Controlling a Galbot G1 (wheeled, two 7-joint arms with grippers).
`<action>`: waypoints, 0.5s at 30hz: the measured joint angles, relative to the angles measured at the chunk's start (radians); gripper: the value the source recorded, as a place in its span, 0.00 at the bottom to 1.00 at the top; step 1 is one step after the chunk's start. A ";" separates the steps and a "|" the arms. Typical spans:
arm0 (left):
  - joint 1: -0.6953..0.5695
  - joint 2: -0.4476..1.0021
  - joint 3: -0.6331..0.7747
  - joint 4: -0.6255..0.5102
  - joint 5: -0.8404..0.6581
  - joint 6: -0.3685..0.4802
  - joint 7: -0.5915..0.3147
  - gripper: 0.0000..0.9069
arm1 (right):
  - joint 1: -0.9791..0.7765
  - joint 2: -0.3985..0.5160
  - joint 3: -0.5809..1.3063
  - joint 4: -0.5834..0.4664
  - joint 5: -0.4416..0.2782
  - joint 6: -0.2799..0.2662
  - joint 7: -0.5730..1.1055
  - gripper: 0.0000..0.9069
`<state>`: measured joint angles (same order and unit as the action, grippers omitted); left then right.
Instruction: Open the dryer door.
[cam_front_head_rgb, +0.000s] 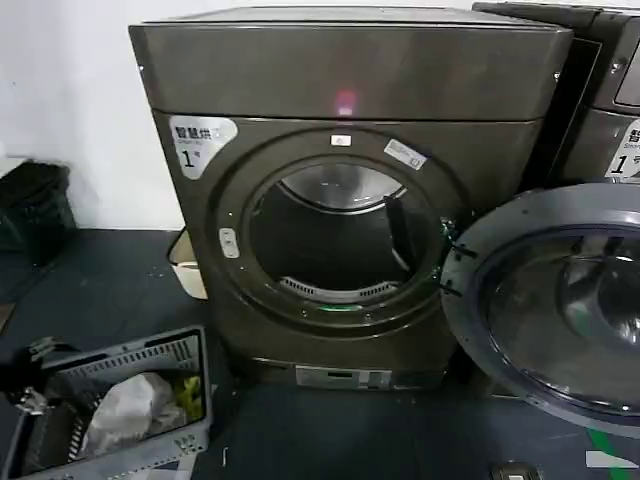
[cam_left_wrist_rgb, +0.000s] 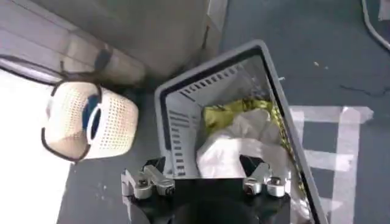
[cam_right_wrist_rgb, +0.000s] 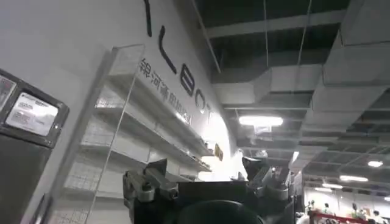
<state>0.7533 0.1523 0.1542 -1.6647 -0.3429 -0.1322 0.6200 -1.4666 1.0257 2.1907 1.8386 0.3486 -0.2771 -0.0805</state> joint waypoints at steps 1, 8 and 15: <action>0.002 -0.001 0.000 0.000 0.000 -0.004 0.000 1.00 | 0.000 0.000 0.000 0.000 0.000 0.000 0.000 1.00; 0.007 -0.013 0.014 0.013 0.002 -0.014 0.004 1.00 | -0.003 0.002 0.005 0.004 0.000 0.006 0.001 1.00; 0.003 -0.027 0.009 0.009 0.006 -0.004 0.026 1.00 | 0.000 -0.006 0.008 0.007 -0.001 -0.001 0.001 1.00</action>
<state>0.7568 0.1255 0.1631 -1.6562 -0.3366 -0.1361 0.6457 -1.4661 1.0198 2.1986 1.8454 0.3481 -0.2778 -0.0799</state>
